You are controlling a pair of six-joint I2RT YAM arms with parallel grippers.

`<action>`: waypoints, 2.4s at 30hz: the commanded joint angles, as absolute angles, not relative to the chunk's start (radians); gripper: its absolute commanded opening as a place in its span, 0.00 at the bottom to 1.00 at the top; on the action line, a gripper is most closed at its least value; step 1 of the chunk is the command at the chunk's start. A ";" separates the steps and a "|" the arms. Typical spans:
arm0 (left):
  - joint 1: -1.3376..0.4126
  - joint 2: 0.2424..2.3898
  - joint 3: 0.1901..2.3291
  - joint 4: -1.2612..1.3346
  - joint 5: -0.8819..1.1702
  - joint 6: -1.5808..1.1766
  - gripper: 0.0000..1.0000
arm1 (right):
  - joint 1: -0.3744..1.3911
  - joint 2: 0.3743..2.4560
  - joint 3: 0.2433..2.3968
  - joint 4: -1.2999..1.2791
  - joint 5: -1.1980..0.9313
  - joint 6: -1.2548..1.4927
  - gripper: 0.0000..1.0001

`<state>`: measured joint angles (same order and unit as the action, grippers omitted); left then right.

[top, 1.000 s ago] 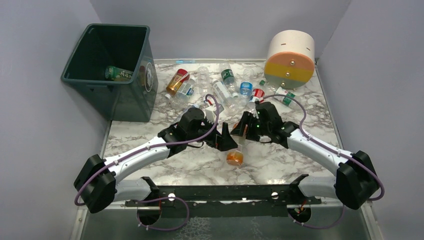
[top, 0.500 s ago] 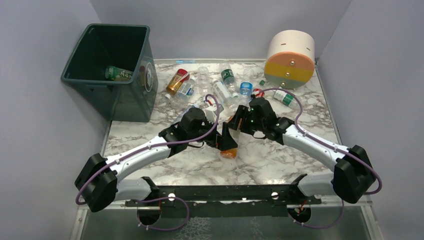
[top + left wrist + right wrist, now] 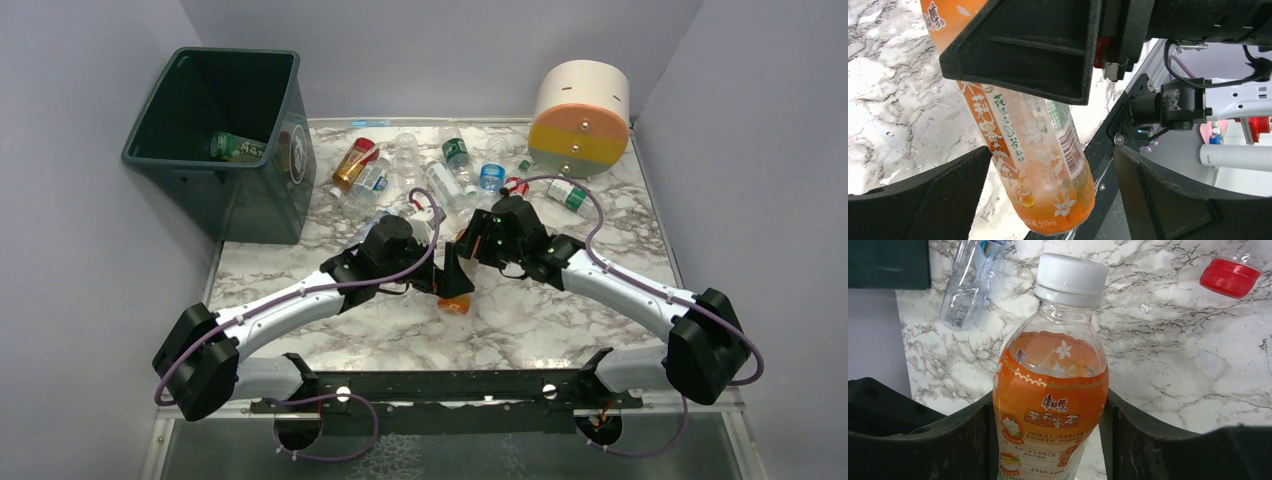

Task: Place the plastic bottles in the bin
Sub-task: Place the plastic bottle in the trash bin.

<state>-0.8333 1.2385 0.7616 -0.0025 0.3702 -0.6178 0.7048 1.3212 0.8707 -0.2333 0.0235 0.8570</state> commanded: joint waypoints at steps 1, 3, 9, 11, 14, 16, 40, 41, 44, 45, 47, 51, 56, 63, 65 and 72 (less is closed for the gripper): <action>-0.838 1.260 0.753 -0.002 0.348 -0.630 0.99 | 0.722 1.308 0.921 -0.192 0.061 0.898 0.57; -0.838 1.266 0.752 -0.007 0.334 -0.626 0.99 | 0.722 1.299 0.920 -0.192 0.063 0.900 0.57; -0.838 1.284 0.752 -0.009 0.321 -0.627 0.99 | 0.722 1.290 0.926 -0.199 0.070 0.906 0.57; -0.838 1.288 0.752 -0.007 0.318 -0.627 0.99 | 0.724 1.294 0.925 -0.197 0.074 0.910 0.57; -0.839 1.288 0.754 -0.009 0.316 -0.628 0.99 | 0.725 1.302 0.927 -0.192 0.075 0.912 0.57; -0.838 1.289 0.757 -0.014 0.314 -0.627 0.99 | 0.726 1.307 0.929 -0.192 0.079 0.913 0.57; -0.838 1.328 0.795 -0.038 0.329 -0.603 0.57 | 0.731 1.335 0.946 -0.190 0.087 0.908 0.61; -0.838 1.328 0.795 -0.039 0.329 -0.603 0.56 | 0.732 1.335 0.948 -0.192 0.087 0.908 0.63; -0.838 1.327 0.795 -0.038 0.329 -0.602 0.56 | 0.731 1.329 0.951 -0.204 0.089 0.907 0.73; -0.838 1.325 0.795 -0.037 0.330 -0.602 0.56 | 0.731 1.327 0.950 -0.207 0.090 0.906 0.76; -0.838 1.322 0.796 -0.035 0.327 -0.603 0.56 | 0.731 1.321 0.949 -0.211 0.093 0.905 0.82; -0.838 1.316 0.795 -0.036 0.323 -0.604 0.56 | 0.731 1.317 0.957 -0.237 0.098 0.907 0.89; -0.838 1.307 0.797 -0.041 0.320 -0.607 0.56 | 0.730 1.285 0.961 -0.308 0.142 0.934 0.97; -0.839 1.288 0.806 -0.068 0.301 -0.609 0.55 | 0.729 1.185 0.967 -0.427 0.213 0.925 0.99; -0.838 1.278 0.826 -0.097 0.281 -0.606 0.55 | 0.730 1.055 0.975 -0.499 0.257 0.917 0.99; -0.835 1.290 0.933 -0.190 0.217 -0.557 0.55 | 0.730 0.813 0.977 -0.593 0.275 0.892 0.99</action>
<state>-0.8333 1.3090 0.8375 -0.1333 0.2859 -0.6071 0.7254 0.9142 0.9489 -0.4976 0.2169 0.9100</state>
